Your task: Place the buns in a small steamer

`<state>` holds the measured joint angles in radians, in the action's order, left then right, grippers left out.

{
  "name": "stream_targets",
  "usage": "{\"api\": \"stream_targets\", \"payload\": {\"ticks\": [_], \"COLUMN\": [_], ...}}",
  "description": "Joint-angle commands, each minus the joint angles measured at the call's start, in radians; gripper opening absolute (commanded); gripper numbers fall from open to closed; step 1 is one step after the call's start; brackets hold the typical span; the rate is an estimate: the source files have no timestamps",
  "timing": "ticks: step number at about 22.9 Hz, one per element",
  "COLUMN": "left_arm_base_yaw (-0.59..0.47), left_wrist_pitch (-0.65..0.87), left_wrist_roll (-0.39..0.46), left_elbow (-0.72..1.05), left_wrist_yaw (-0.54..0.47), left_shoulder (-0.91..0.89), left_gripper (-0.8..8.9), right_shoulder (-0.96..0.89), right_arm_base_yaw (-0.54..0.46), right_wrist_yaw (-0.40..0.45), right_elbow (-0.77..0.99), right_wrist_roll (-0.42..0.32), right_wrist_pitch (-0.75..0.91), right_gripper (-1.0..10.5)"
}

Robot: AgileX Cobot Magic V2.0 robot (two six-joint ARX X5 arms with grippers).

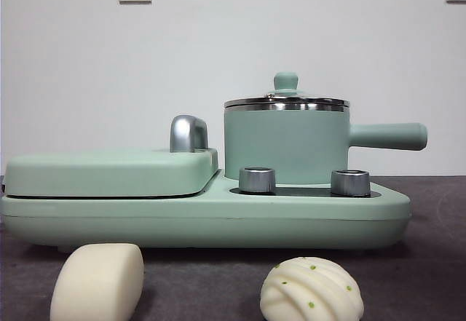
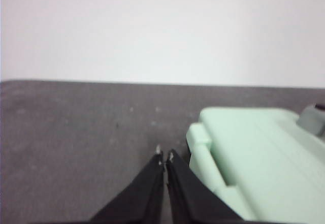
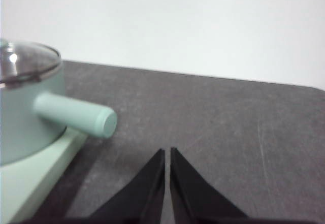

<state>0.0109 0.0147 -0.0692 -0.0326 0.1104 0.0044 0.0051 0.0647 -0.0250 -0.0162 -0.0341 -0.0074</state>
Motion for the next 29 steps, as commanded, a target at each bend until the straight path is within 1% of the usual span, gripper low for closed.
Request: {"api": "stream_targets", "payload": {"ticks": [1,4,6,8,10,12,13,15,17,22,25,29], "left_arm_base_yaw": [0.0,0.0,0.0,0.0,0.0,0.0,0.0,0.0,0.0,0.001,0.001,0.001], "left_wrist_pitch": [0.044,0.091,0.117,0.12,0.108,0.103,0.106,0.113,0.105,-0.01,-0.064,-0.151], "left_wrist_roll": [-0.056,-0.21,-0.353,-0.505,-0.656,-0.753,-0.779,-0.812,-0.827,-0.831,-0.792,-0.716], "left_elbow": [0.018,0.018,0.018,0.018,0.017,0.017,0.017,0.017,0.013,-0.035,-0.082,-0.176], "left_wrist_yaw": [0.003,0.003,0.003,0.002,0.003,0.004,0.004,0.003,0.004,0.007,0.008,0.014], "left_shoulder": [-0.001,-0.001,-0.001,-0.001,-0.001,-0.001,-0.001,-0.001,-0.001,0.001,0.004,0.033], "left_gripper": [0.12,0.12,0.12,0.12,0.12,0.12,0.12,0.12,0.15,0.15,0.15,0.15], "right_shoulder": [-0.002,-0.002,-0.002,-0.002,-0.002,-0.002,-0.002,-0.002,-0.001,0.0,0.017,0.077], "right_arm_base_yaw": [0.002,0.002,0.002,0.002,0.002,0.002,0.002,0.002,0.002,0.002,0.002,0.003], "right_wrist_yaw": [0.006,0.007,0.006,0.006,0.007,0.006,0.002,-0.008,-0.012,-0.012,0.0,-0.007], "right_elbow": [0.003,0.003,0.003,0.001,-0.005,-0.016,-0.023,-0.045,-0.069,-0.15,-0.233,-0.349], "right_wrist_roll": [0.068,0.203,0.314,0.383,0.425,0.447,0.456,0.481,0.501,0.504,0.504,0.472], "right_wrist_pitch": [0.035,0.036,0.037,0.038,0.037,0.037,0.037,0.037,0.037,0.015,-0.094,-0.233], "right_gripper": [0.2,0.2,0.2,0.2,0.2,0.1,0.1,0.1,0.1,0.1,0.1,0.1]}}
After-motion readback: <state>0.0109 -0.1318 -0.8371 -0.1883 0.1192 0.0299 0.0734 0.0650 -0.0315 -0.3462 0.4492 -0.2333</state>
